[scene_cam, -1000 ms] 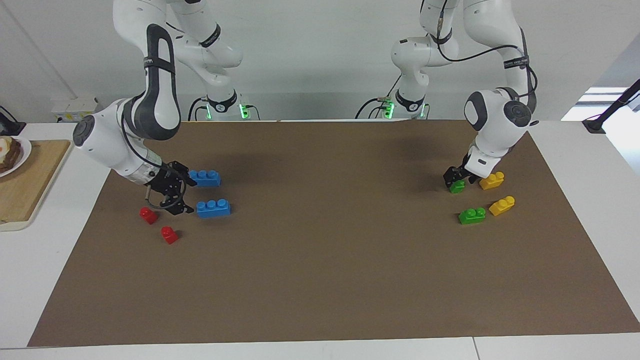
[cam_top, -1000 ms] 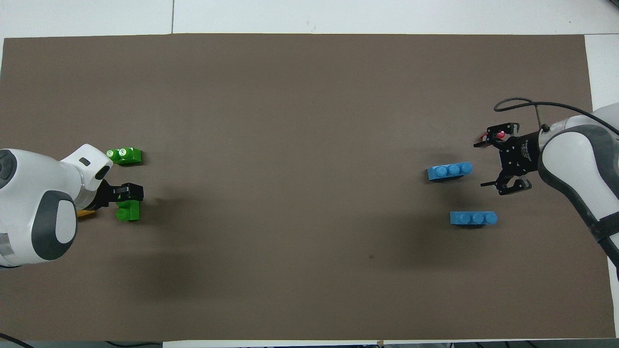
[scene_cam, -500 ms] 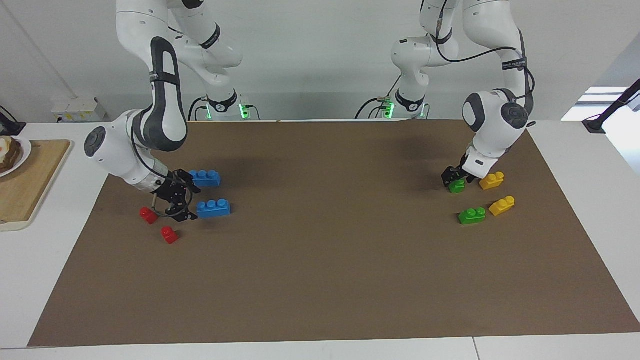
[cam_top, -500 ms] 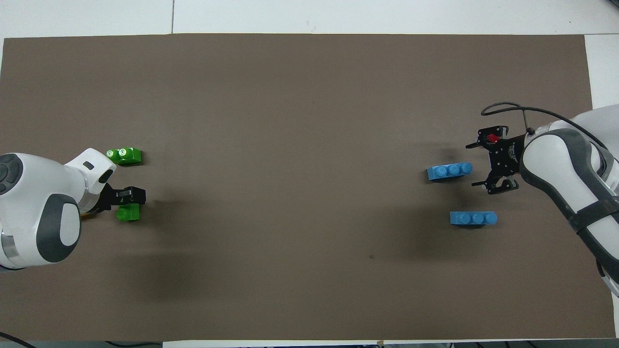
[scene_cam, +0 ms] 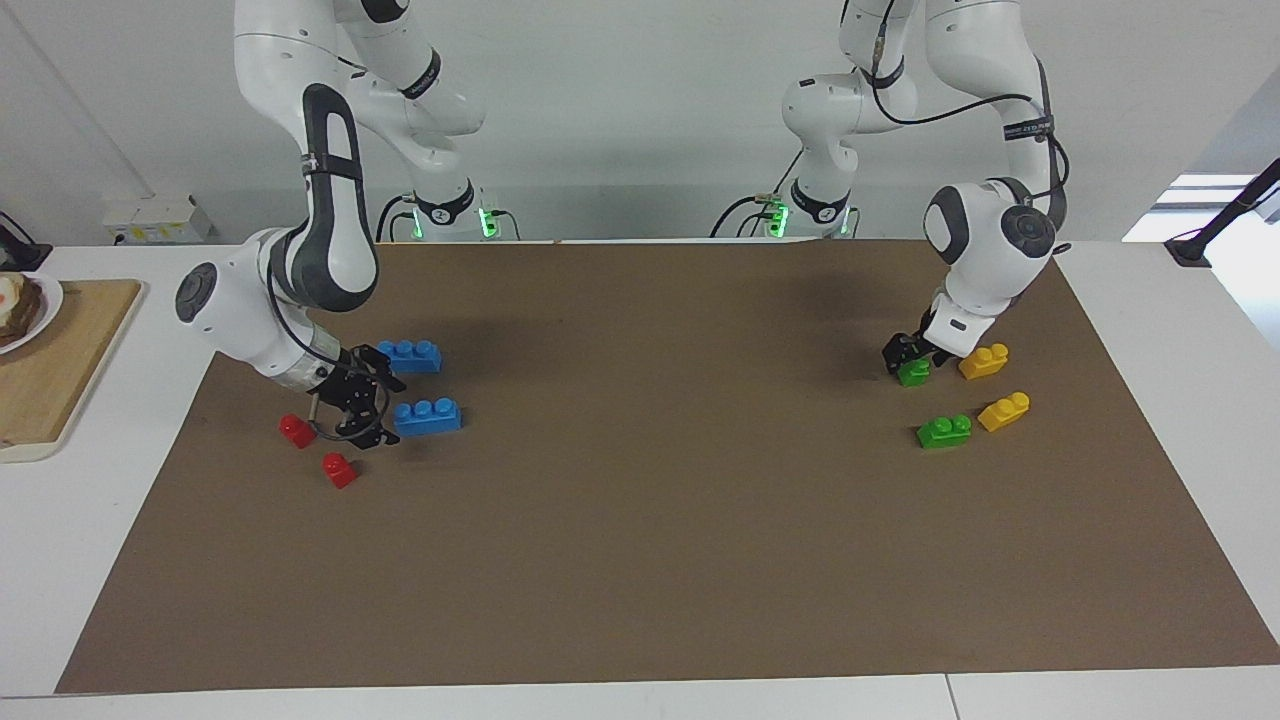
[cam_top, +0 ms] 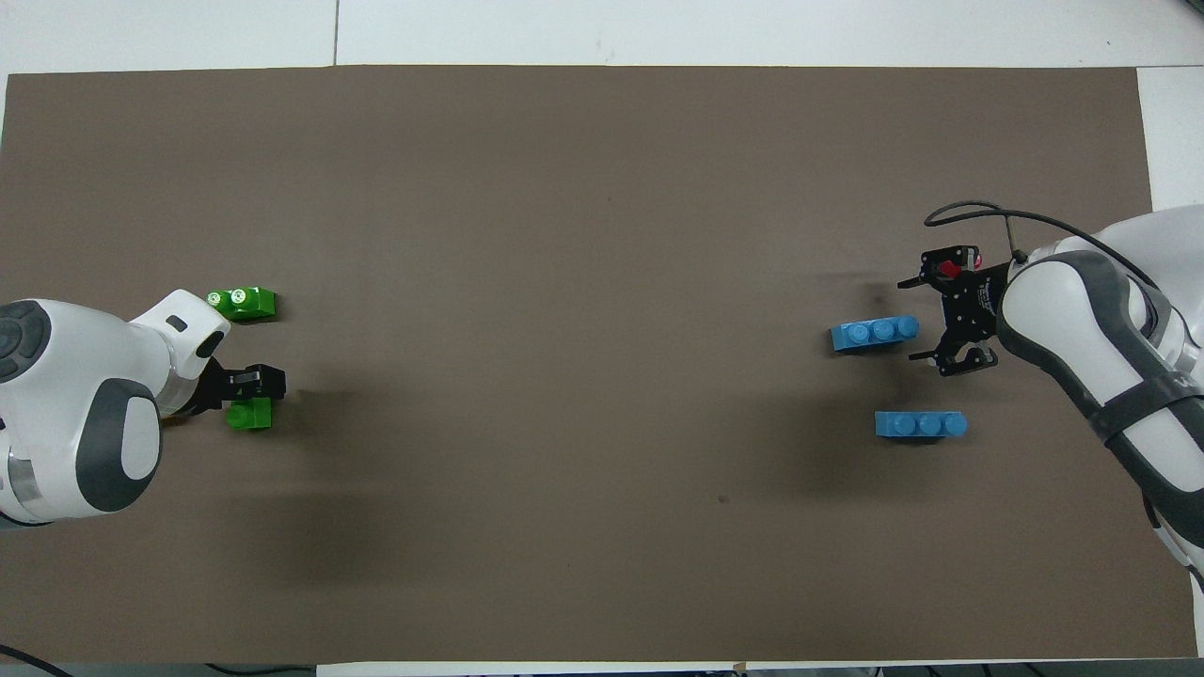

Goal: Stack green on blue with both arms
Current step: 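Close the left gripper on the green brick while the right gripper grasps the blue brick, then carry the green brick and blue brick toward the table center with both grippers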

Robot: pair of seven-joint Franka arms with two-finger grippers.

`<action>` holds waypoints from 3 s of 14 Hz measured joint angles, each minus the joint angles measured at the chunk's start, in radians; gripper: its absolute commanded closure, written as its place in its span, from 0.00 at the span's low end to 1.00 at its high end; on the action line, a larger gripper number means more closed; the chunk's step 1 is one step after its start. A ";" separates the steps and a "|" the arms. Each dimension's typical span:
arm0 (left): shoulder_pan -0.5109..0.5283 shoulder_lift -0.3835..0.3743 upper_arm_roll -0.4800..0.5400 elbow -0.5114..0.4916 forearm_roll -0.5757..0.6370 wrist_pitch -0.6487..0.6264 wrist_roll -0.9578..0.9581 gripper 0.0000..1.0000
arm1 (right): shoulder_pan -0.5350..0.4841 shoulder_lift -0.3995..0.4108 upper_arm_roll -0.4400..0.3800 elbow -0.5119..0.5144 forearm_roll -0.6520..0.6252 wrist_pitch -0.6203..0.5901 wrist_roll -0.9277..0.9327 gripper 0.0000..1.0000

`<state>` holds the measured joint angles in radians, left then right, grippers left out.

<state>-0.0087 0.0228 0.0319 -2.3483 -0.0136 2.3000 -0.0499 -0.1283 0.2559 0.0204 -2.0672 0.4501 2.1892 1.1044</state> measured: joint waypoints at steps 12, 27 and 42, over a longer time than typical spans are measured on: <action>-0.007 0.002 -0.003 0.129 0.000 -0.148 -0.029 1.00 | 0.039 0.027 0.002 -0.007 0.038 0.049 -0.009 0.21; -0.013 0.007 -0.005 0.239 -0.001 -0.277 -0.292 1.00 | 0.025 0.028 -0.004 -0.011 0.038 0.050 -0.009 0.88; -0.032 0.016 -0.009 0.269 -0.015 -0.321 -0.591 1.00 | 0.272 0.014 0.012 0.264 0.073 -0.061 0.416 1.00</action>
<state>-0.0402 0.0383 0.0227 -2.0793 -0.0283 1.9789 -0.6407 0.1437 0.2694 0.0323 -1.8031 0.5235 2.1285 1.5207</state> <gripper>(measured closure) 0.656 0.656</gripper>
